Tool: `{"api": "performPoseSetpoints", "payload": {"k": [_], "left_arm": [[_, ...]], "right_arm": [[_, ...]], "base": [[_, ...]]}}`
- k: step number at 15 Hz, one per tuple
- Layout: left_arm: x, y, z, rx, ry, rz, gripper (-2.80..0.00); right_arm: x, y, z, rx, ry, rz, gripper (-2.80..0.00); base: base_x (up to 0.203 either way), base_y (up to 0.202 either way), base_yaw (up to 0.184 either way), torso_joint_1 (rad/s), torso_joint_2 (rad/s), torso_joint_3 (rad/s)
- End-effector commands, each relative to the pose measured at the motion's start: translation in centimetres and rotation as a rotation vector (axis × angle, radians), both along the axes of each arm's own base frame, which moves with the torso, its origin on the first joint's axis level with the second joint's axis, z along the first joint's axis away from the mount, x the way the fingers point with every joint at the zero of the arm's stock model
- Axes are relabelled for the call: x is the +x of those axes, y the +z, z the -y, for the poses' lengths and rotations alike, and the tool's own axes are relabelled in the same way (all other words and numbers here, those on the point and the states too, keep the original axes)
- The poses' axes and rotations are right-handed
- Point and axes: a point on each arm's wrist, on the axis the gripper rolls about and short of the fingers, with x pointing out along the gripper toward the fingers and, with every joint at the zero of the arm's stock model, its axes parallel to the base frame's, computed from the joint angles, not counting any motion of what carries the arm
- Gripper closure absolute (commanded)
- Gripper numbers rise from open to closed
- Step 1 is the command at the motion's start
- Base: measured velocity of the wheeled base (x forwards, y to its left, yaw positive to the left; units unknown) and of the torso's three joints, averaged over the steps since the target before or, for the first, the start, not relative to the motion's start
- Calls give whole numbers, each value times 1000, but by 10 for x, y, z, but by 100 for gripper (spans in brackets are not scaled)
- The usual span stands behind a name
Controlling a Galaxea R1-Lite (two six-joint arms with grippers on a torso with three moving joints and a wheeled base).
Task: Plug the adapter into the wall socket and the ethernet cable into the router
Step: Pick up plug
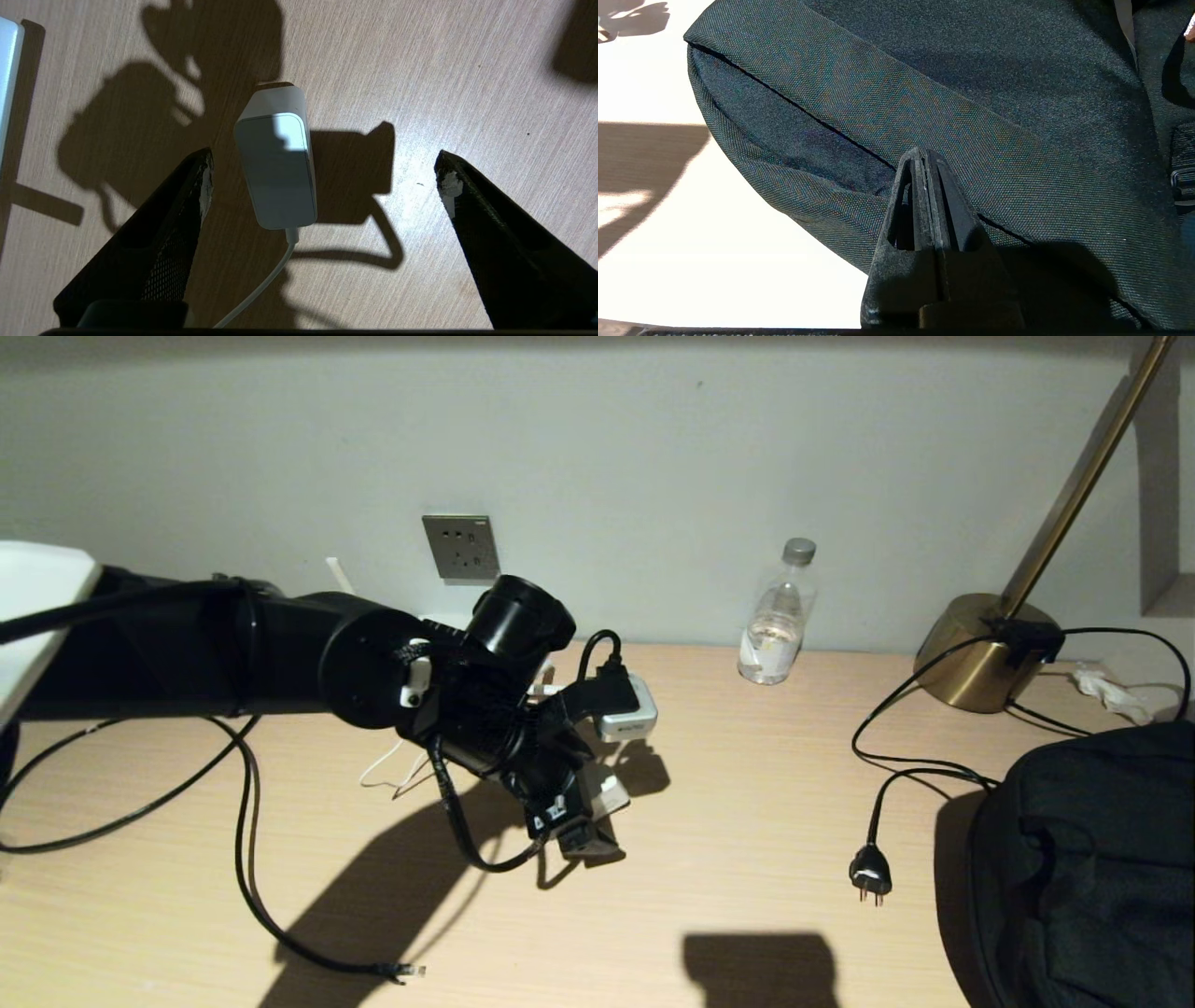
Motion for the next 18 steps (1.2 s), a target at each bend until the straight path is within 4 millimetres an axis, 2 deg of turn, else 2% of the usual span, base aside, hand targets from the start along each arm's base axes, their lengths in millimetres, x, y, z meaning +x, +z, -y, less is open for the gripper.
{"api": "performPoseSetpoints", "payload": {"k": [1, 12, 18], "left_arm": [[4, -5, 1, 9, 2, -10, -280], [24, -6, 12, 27, 63, -36, -280], [32, 3, 17, 58, 67, -66, -280]], "right_arm": [[0, 0, 0, -1, 1, -2, 0], [0, 0, 0, -1, 1, -2, 0], [0, 0, 0, -1, 1, -2, 0]], "base": [[0, 0, 0, 0, 0, 0], [0, 0, 0, 0, 0, 0], [0, 0, 0, 0, 0, 0]]}}
